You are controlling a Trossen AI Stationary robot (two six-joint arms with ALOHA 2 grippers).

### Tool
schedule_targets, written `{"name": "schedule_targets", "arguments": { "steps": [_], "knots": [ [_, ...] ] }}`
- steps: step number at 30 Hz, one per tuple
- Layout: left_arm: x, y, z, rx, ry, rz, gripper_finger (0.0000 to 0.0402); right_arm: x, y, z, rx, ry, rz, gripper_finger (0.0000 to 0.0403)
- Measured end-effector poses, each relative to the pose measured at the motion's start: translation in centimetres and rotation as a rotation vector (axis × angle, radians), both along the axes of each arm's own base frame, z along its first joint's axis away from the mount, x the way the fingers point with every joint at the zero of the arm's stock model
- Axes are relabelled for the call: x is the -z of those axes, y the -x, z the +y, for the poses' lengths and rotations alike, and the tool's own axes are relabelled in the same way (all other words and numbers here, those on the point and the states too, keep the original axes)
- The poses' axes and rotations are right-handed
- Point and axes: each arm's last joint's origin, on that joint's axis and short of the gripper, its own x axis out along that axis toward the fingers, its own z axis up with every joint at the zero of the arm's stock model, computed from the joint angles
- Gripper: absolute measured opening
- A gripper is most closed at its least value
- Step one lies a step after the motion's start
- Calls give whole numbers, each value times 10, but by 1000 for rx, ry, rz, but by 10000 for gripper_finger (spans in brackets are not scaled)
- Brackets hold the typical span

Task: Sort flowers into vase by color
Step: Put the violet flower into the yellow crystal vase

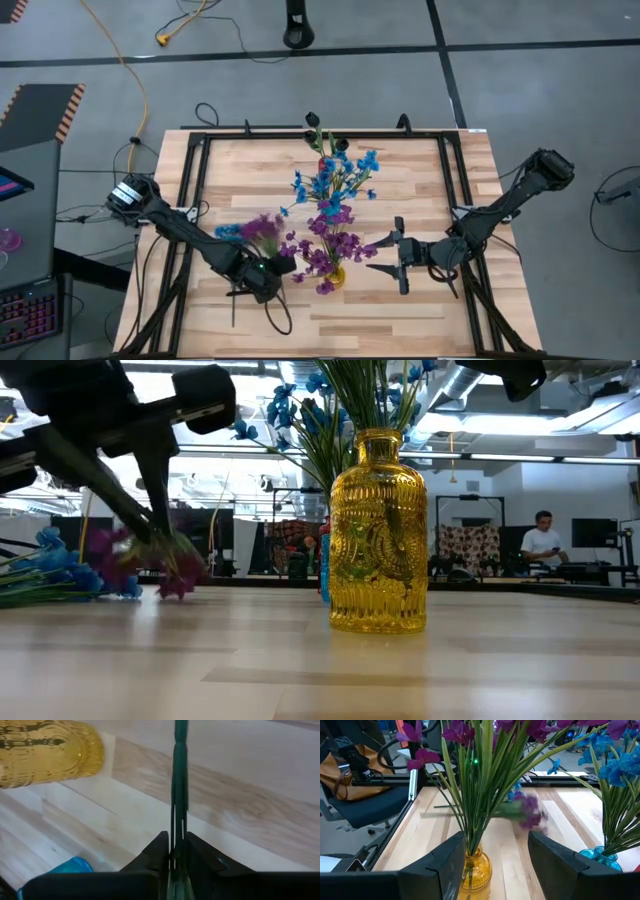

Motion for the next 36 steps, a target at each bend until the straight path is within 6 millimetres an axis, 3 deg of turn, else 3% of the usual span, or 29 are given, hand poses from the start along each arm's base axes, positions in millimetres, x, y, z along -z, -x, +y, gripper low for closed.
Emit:
{"name": "schedule_targets", "arguments": {
  "steps": [9, 17, 21, 31, 36],
  "knots": [
    [0, -1, 1, -24, 9, -5, 98, 0, 0, 0, 0, 0, 0, 242],
    [-2, -3, -3, -280, 170, -73, 123, 0, 0, 0, 0, 0, 0, 242],
    [-2, -2, -4, -511, 293, -102, 123, 0, 0, 0, 0, 1, 0, 242],
    [-2, -2, -4, -1372, 778, -185, 123, 0, 0, 0, 0, 1, 1, 242],
    [-2, -2, -4, -1626, 920, -208, 127, 0, 0, 0, 0, 1, 1, 242]
  ]
}}
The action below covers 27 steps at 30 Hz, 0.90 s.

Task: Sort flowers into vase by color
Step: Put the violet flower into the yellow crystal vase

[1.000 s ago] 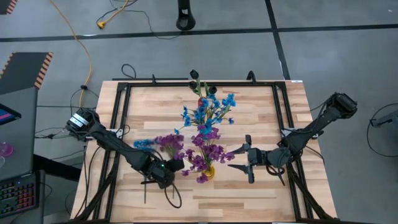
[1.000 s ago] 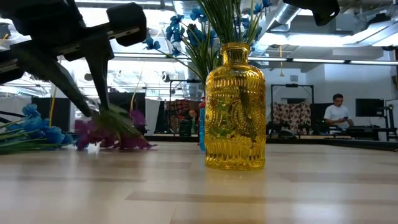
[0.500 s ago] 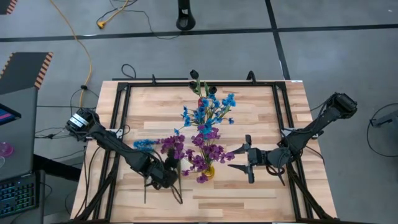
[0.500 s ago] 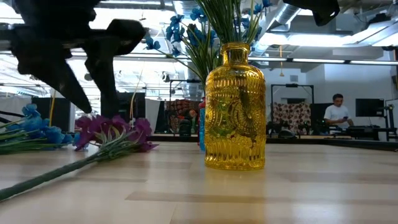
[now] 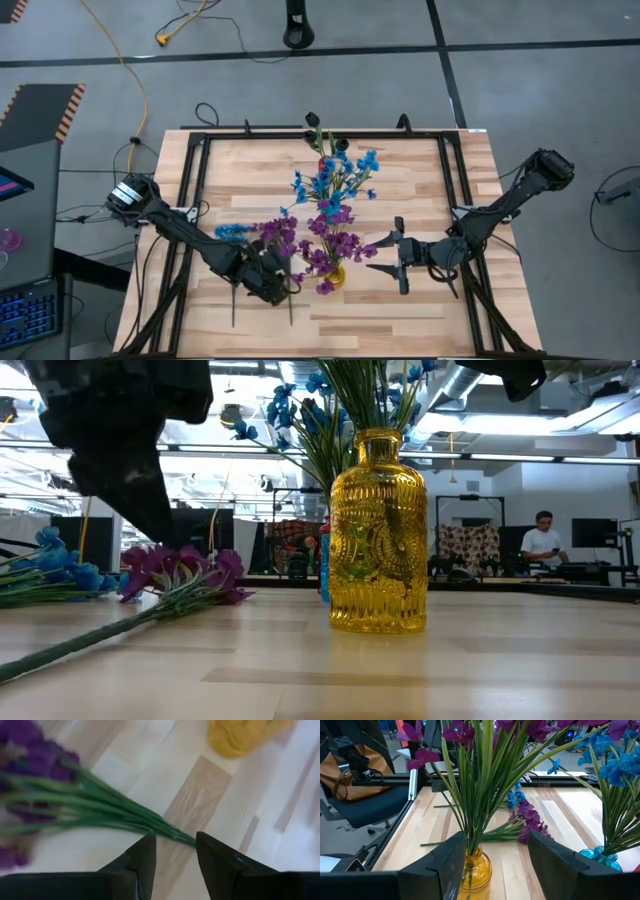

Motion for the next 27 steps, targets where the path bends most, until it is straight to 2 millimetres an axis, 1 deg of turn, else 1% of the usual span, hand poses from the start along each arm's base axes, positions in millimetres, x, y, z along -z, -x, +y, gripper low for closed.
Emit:
{"name": "schedule_targets", "arguments": {
  "steps": [4, 9, 12, 14, 20, 27],
  "knots": [
    [0, -1, 1, -150, 89, -14, 150, 0, 0, 0, 0, 0, 0, 242],
    [0, -1, 2, -347, 198, -38, 202, 0, 0, 0, 0, 0, 0, 242],
    [0, -1, 3, -440, 230, -60, 228, 0, 0, 0, 0, 0, 0, 242],
    [0, -2, 5, -484, 240, -68, 238, 0, 0, 0, 0, 0, 0, 242],
    [4, -3, 14, -595, 277, -71, 239, 0, 0, 0, 0, 0, 0, 242],
    [8, -6, 26, -633, 289, -44, 231, 1, 0, 0, 0, 4, 6, 242]
  ]
}}
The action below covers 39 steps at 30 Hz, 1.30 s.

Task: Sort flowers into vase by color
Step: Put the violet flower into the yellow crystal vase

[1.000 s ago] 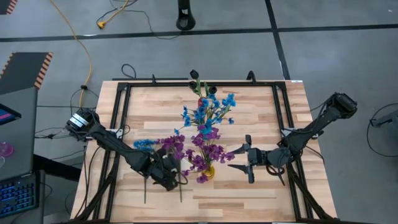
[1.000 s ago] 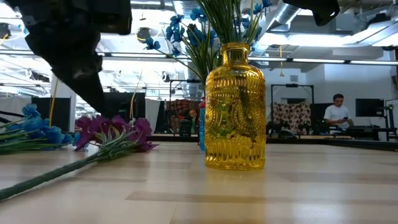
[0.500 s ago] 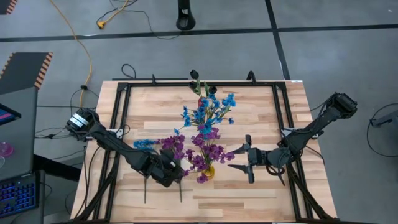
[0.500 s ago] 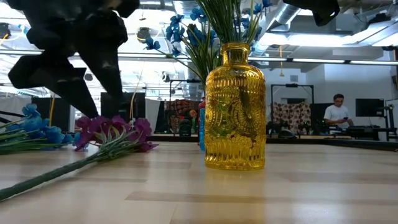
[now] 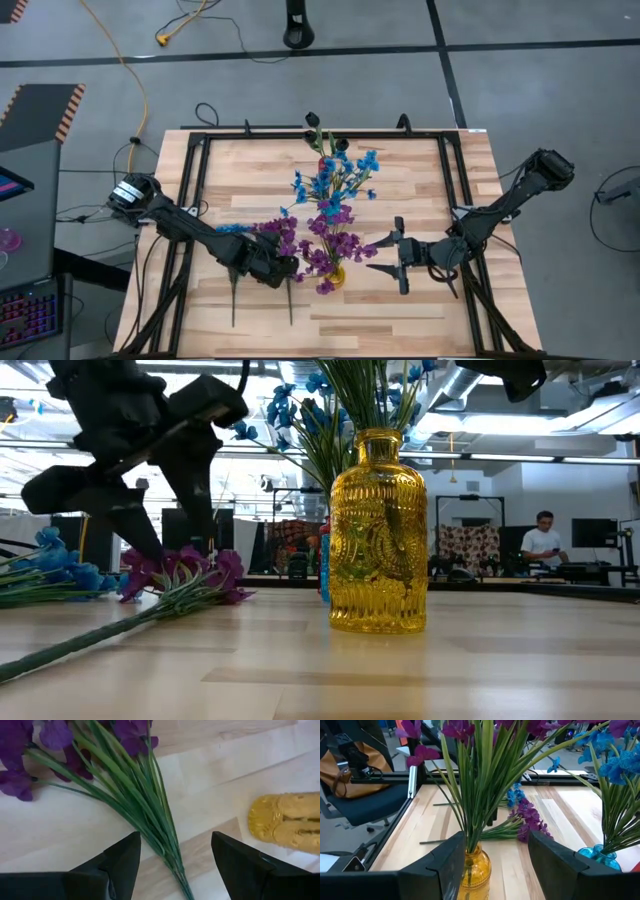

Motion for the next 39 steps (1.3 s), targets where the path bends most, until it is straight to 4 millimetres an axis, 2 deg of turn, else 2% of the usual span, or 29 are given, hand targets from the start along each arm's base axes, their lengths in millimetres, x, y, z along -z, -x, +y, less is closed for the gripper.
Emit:
{"name": "schedule_targets", "arguments": {
  "steps": [4, 12, 21, 24, 33, 39],
  "knots": [
    [5, -2, 1, -22, 20, 17, 229, 1, 0, 0, 0, 8, 11, 242],
    [35, -15, -5, -1, 103, 83, 229, 2, 0, -1, 6, 10, 14, 242],
    [41, -21, 0, -23, 128, 87, 219, 2, -1, -3, 12, 11, 16, 242],
    [41, -21, 1, -34, 131, 91, 191, 2, -1, -3, 14, 11, 15, 242],
    [43, -19, 2, -37, 122, 115, 66, -1, 0, -4, 16, 5, 5, 242],
    [43, -19, 2, -54, 123, 115, 9, -14, 13, -10, 6, -13, -19, 242]
  ]
}}
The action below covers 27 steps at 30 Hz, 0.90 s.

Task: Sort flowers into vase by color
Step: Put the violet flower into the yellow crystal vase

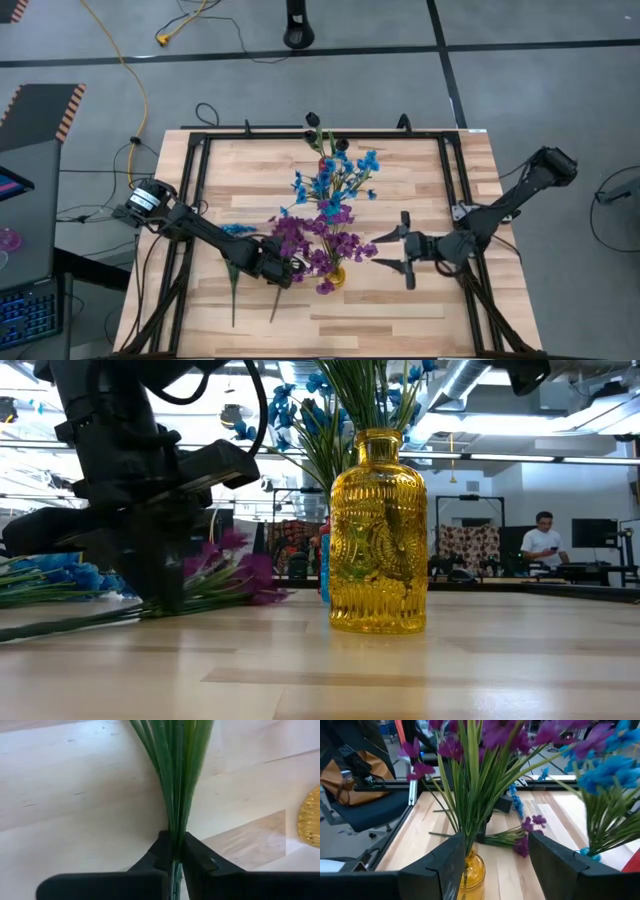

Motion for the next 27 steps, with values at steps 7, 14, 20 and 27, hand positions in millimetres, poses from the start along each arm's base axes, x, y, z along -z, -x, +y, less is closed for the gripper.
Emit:
{"name": "schedule_targets", "arguments": {
  "steps": [7, 14, 20, 27],
  "knots": [
    [-7, 5, -2, 0, -42, -20, 5, -19, 31, -22, 1, 4, 10, 242],
    [-25, 18, -10, -8, -125, -78, 2, -23, 59, -43, 21, -37, 64, 229],
    [-41, 33, -25, -11, -191, -159, 1, -14, 66, -48, 43, -37, 157, 194],
    [-62, 59, -42, -14, -310, -286, 0, -1, 62, -45, 78, -50, 252, 146]
  ]
}}
